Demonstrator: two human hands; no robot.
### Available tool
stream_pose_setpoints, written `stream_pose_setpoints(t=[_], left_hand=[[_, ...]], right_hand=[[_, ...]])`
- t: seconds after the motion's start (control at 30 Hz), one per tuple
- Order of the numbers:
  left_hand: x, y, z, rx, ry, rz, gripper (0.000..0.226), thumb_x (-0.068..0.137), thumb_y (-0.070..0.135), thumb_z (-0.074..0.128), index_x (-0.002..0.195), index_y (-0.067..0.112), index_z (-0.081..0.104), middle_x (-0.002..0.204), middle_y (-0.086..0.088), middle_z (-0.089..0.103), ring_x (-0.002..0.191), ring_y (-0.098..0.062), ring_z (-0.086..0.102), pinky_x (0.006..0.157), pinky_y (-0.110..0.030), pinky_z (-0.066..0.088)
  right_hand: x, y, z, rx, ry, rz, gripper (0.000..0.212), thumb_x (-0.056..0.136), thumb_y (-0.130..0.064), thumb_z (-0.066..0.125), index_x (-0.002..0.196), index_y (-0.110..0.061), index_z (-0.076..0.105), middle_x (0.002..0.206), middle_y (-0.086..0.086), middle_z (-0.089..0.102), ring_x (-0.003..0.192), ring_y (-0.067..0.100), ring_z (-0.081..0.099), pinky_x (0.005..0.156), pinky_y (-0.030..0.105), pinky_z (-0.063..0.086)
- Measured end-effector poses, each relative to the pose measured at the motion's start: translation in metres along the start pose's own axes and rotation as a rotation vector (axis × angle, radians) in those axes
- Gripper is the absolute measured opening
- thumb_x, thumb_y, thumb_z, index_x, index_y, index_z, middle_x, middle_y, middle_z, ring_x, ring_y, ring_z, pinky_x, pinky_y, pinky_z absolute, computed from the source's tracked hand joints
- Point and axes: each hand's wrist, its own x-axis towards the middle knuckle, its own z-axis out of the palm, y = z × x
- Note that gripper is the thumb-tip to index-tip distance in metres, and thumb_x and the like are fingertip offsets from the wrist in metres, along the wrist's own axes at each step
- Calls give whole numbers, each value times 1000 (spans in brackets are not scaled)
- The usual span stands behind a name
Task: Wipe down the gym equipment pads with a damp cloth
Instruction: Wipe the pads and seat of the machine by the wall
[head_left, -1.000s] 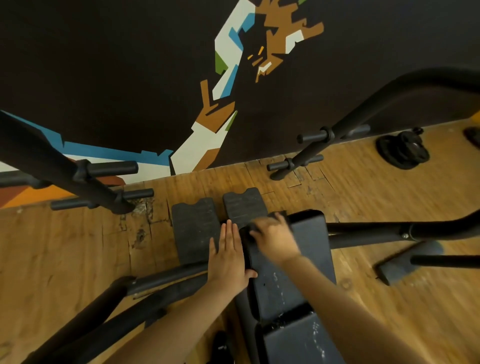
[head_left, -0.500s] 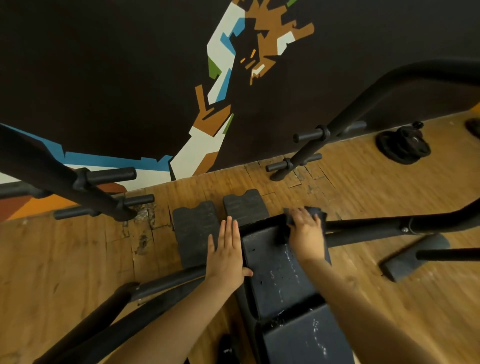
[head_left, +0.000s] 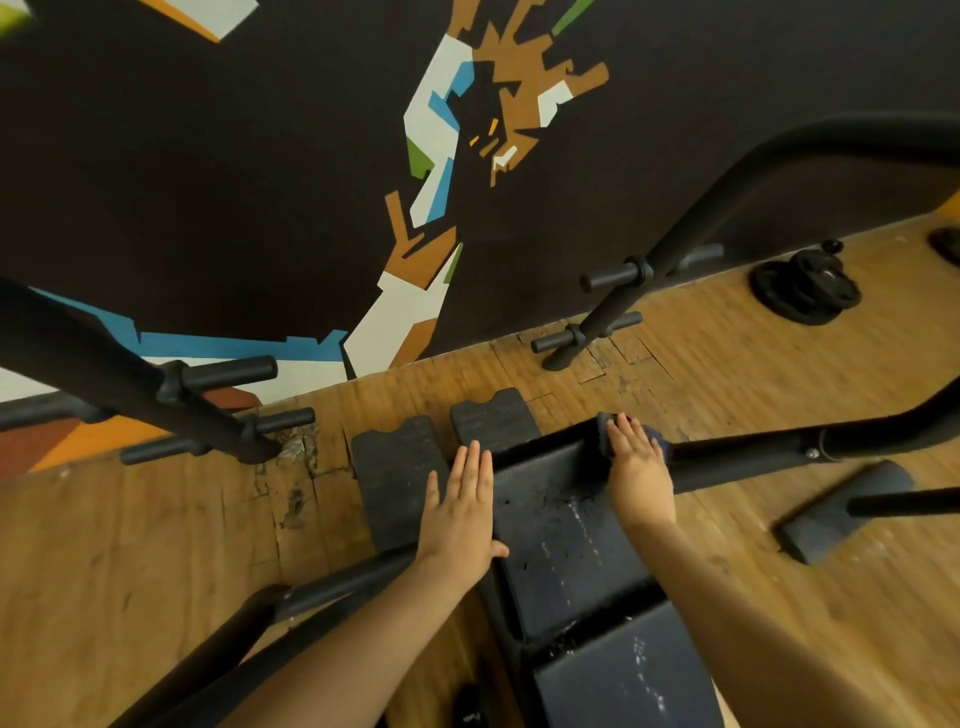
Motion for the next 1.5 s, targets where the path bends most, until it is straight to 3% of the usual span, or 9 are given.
stream_pose_setpoints(t=[0.2,0.3,0.43,0.6,0.77,0.87,1.13,1.33,1.5], left_hand=[[-1,-3,0,26,22,20,108,88,55,55,147,7,-21,156,-10,-26,143,-23,-23,117,-46,-4],[0,-1,-2,36,30,17,108,87,56,55,148,6,-19,157,-10,-23,144,-23,-22,117,-46,-2],[0,-4,-3,81,2,40,112,86,57,57,147,5,-22,156,-11,-24,143,-24,-23,118,-47,-2],[1,-8,-1,107,4,61,113,86,55,58,145,5,-24,155,-11,-25,143,-25,-23,118,-46,-1],[1,-7,0,99,21,62,112,86,55,58,146,6,-24,156,-10,-26,144,-23,-22,118,-44,-1],[1,-8,-2,105,22,67,111,86,55,58,147,7,-22,156,-10,-24,144,-23,-21,118,-44,-2],[3,-13,-4,117,0,113,109,88,54,57,147,7,-21,157,-9,-22,144,-24,-20,119,-45,1],[4,-14,-1,113,9,110,110,88,55,56,145,6,-25,157,-10,-24,144,-24,-20,120,-45,1],[4,-12,-1,136,15,106,110,89,55,55,145,4,-25,156,-11,-24,144,-23,-21,119,-44,0]], right_hand=[[-59,-68,49,53,-27,-372,67,66,-6,77,128,-2,52,135,17,49,125,32,47,102,48,28],[-57,-57,43,-5,-21,-498,53,72,-16,58,125,-11,58,133,7,54,122,22,52,97,44,41],[-27,1,20,-2,-6,-198,67,88,5,41,147,-16,16,153,-1,1,144,17,5,116,33,2],[-13,2,9,147,17,80,67,89,9,36,149,-9,10,157,6,-1,144,19,-4,116,33,-3],[-57,-60,56,262,29,-268,66,75,10,58,137,3,38,146,17,27,135,35,22,108,47,16],[-60,-62,59,217,-11,-383,64,89,-11,57,144,-6,24,149,3,9,138,23,1,112,38,2],[-30,-1,32,326,207,-205,51,74,12,65,120,-7,60,125,13,60,121,31,53,107,55,23],[9,7,3,268,100,71,71,83,17,41,146,-13,27,154,7,20,144,22,11,117,37,3],[-14,-42,24,190,55,-62,77,85,13,40,149,-14,7,157,6,-4,141,21,-17,111,37,-13]])
